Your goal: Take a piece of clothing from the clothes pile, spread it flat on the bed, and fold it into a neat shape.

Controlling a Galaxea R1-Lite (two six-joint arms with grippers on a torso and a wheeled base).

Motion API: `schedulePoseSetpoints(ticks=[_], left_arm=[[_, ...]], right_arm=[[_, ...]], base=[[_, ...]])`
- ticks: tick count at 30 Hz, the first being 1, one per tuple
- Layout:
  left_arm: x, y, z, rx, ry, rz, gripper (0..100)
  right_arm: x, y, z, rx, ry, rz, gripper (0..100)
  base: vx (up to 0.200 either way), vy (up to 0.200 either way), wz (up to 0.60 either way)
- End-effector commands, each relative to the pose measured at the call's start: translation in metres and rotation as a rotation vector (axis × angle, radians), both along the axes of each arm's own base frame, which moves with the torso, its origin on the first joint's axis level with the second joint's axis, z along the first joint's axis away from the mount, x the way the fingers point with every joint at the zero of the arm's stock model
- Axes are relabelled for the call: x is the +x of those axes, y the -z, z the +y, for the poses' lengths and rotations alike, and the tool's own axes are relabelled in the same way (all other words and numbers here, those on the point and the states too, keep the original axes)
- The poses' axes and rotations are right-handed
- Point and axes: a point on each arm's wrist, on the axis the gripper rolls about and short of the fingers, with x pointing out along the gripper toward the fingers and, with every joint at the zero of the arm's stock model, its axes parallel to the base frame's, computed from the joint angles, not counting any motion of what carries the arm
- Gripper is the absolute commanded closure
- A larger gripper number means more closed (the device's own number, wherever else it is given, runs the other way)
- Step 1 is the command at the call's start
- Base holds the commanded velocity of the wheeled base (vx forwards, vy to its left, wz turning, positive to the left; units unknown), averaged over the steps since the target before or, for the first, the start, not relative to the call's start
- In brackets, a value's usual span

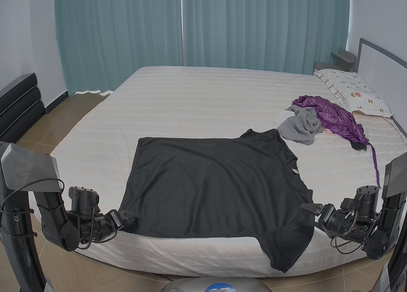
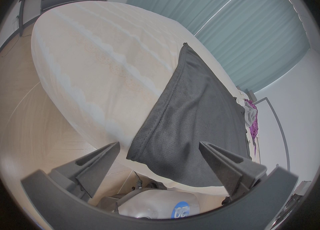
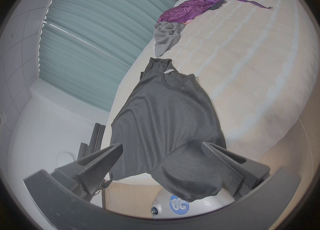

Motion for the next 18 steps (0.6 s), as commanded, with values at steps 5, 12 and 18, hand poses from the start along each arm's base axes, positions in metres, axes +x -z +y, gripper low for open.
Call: schedulePoseSetpoints(ticks=[5, 12, 18], left_arm=[[0.0, 0.0013, -0.0001, 0.001, -0.001, 0.004, 0], [-0.0023, 0.0008, 0.0001, 0.001, -0.001, 0.009, 100], [-0.0078, -0.0007, 0.0024, 0.019, -0.023, 0.018, 100]], right_arm=[[-0.0038, 0.0018, -0.0005, -0.001, -0.003, 0.017, 0], [-0.0036, 0.0033, -0.0008, -0.002, -0.002, 0.023, 0], [-0.0036, 0.0044, -0.0008, -0.003, -0.002, 0.029, 0]], base=[[0.0, 0.0, 0.0], [0.0, 0.0, 0.0], [0.0, 0.0, 0.0]])
